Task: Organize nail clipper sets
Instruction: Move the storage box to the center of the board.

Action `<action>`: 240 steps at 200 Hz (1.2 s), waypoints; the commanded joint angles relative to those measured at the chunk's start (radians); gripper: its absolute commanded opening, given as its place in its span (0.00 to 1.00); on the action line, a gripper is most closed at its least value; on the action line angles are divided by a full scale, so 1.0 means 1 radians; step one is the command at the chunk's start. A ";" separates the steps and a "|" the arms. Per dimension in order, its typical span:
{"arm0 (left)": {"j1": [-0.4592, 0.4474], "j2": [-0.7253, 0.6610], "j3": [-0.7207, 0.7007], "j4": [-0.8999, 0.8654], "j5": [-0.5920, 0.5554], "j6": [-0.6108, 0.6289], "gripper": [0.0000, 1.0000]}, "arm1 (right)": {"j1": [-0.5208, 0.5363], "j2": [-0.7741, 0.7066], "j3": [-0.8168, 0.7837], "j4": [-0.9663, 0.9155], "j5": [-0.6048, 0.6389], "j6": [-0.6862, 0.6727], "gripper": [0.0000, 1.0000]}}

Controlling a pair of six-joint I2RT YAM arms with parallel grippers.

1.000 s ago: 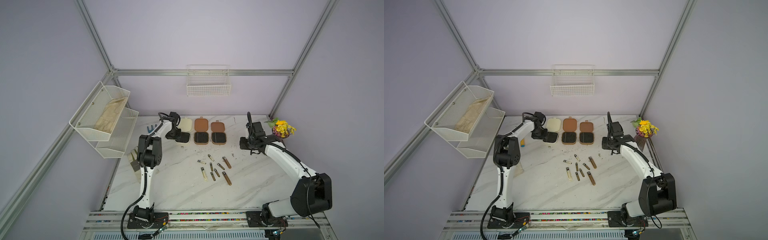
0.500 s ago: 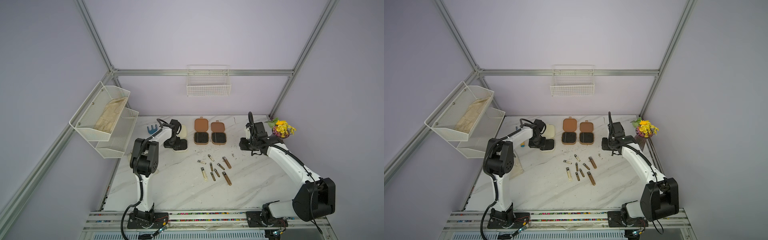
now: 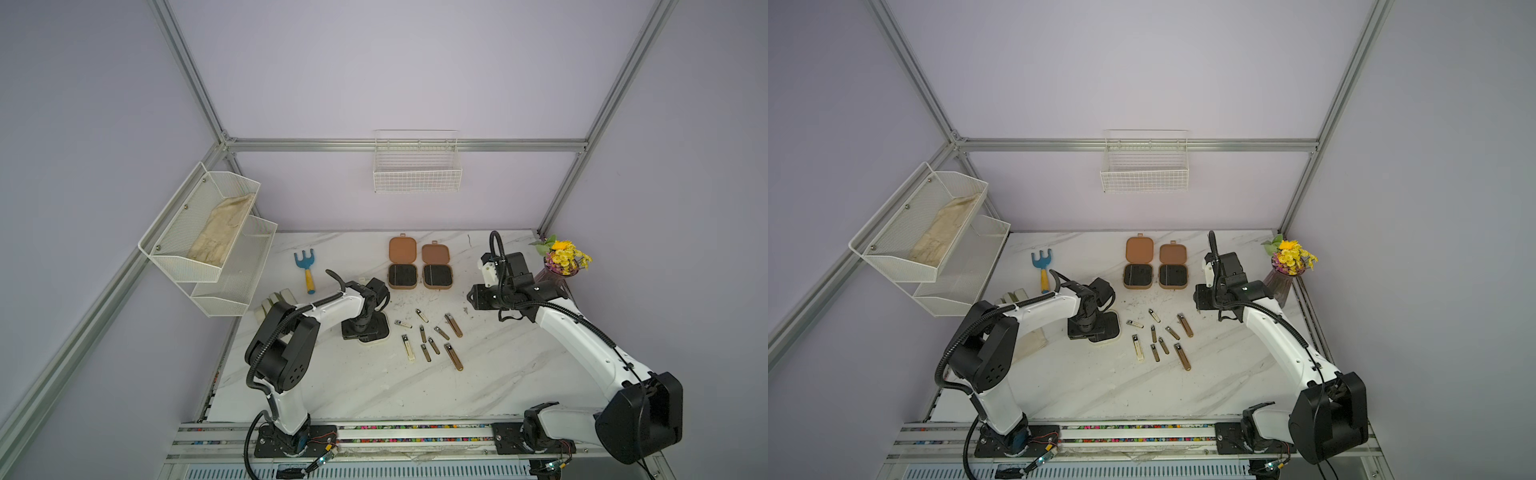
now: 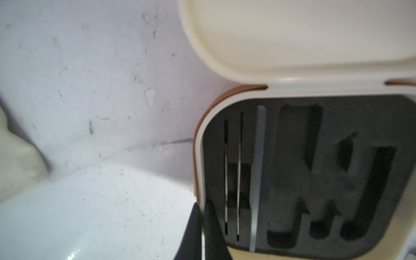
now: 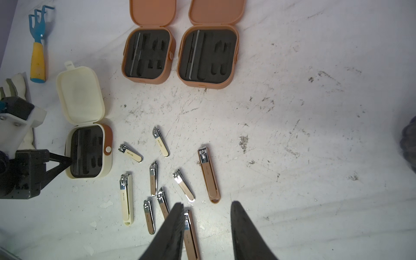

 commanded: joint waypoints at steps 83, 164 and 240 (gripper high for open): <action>-0.054 -0.133 0.014 -0.130 -0.047 -0.092 0.61 | 0.224 0.016 -0.028 0.057 0.041 0.142 0.39; -0.007 -0.224 0.031 -0.168 -0.121 -0.038 0.65 | 0.591 0.486 0.247 0.091 0.221 0.205 0.34; 0.113 -0.405 -0.074 0.010 -0.017 0.066 0.66 | 0.634 0.685 0.358 0.097 0.297 0.263 0.29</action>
